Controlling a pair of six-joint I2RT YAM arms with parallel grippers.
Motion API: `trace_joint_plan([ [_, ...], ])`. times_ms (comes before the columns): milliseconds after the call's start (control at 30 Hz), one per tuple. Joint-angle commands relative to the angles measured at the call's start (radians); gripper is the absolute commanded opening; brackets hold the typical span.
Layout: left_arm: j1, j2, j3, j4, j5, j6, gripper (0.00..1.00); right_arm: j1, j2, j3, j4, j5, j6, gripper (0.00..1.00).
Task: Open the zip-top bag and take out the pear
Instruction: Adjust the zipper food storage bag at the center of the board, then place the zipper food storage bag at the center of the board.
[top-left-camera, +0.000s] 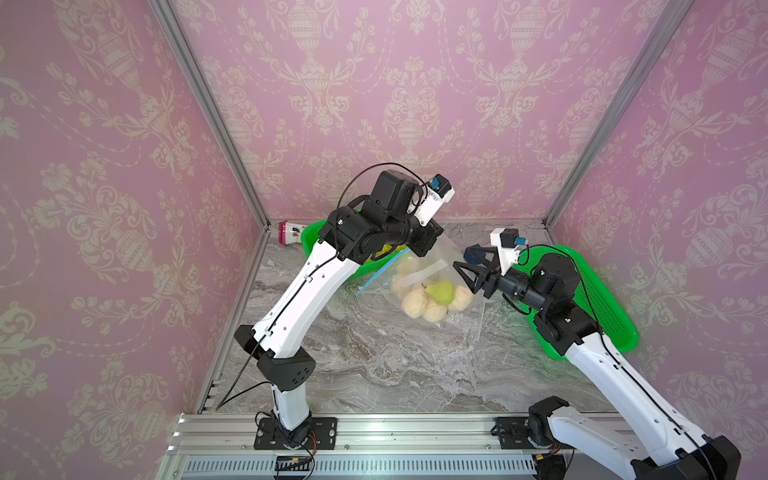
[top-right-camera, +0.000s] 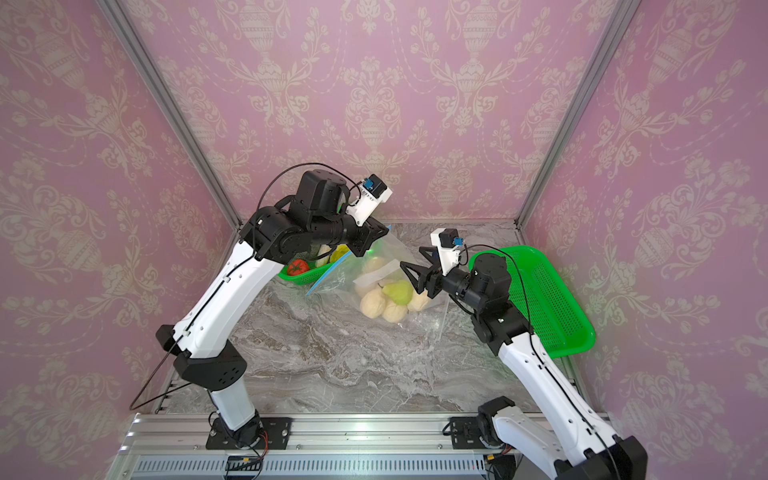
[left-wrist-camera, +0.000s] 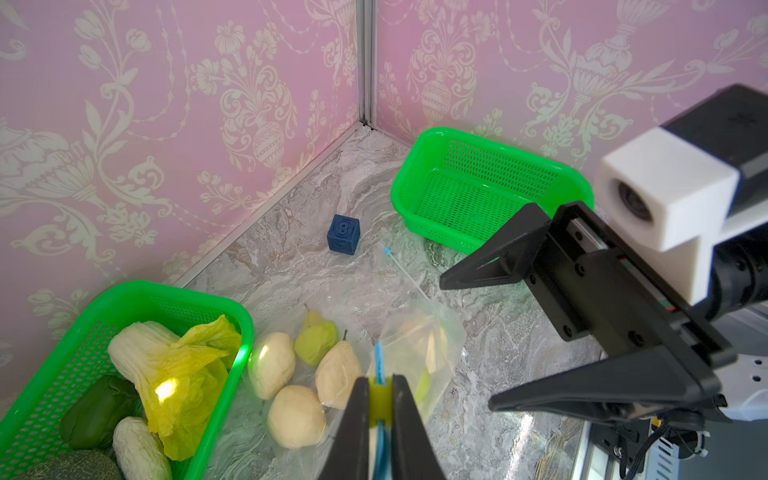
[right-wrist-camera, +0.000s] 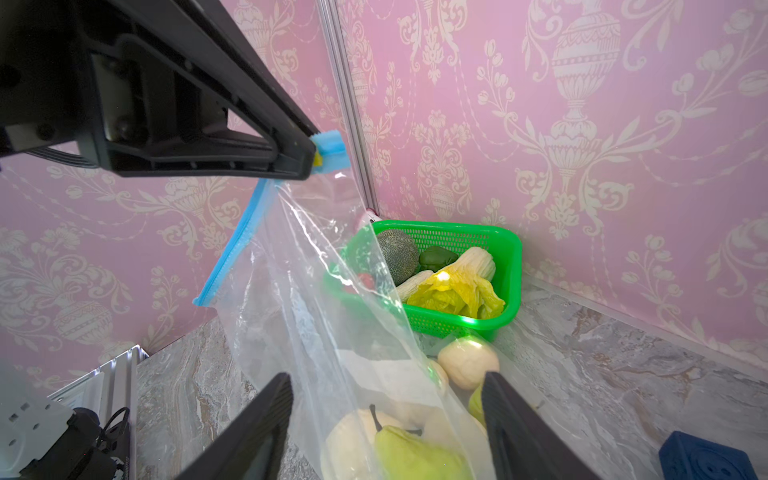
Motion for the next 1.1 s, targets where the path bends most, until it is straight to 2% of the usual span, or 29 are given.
trace_joint_plan([
  [0,-0.038,0.039,0.088,-0.053,-0.186,-0.161,0.00,-0.005,0.011,0.050,-0.085,-0.007,0.099,0.75],
  [133,-0.062,0.054,0.126,-0.059,-0.263,-0.270,0.00,-0.004,0.013,0.080,-0.124,-0.014,0.139,0.71],
  [233,-0.083,0.050,0.133,-0.050,-0.328,-0.280,0.00,-0.005,0.006,0.089,-0.145,-0.009,0.146,0.68],
  [300,-0.087,0.050,0.138,-0.058,-0.375,-0.282,0.00,-0.005,0.002,0.089,-0.153,-0.014,0.151,0.62],
  [400,-0.087,0.050,0.139,-0.084,-0.437,-0.306,0.00,-0.004,0.008,0.119,-0.119,-0.125,0.174,0.57],
  [500,-0.088,0.050,0.139,-0.108,-0.494,-0.338,0.00,0.028,0.040,0.125,-0.094,-0.203,0.215,0.62],
  [633,-0.088,0.039,0.131,-0.112,-0.542,-0.381,0.00,0.128,0.080,0.141,-0.057,-0.101,0.285,0.72],
  [767,-0.088,0.016,0.081,-0.068,-0.558,-0.407,0.00,0.184,0.130,0.058,0.220,-0.084,0.588,0.72],
  [867,-0.088,0.013,0.059,-0.060,-0.560,-0.424,0.00,0.228,0.165,0.031,0.369,-0.056,0.724,0.70],
  [1067,-0.088,0.011,-0.022,-0.029,-0.528,-0.437,0.00,0.292,0.177,0.055,0.272,0.097,0.730,0.74],
])
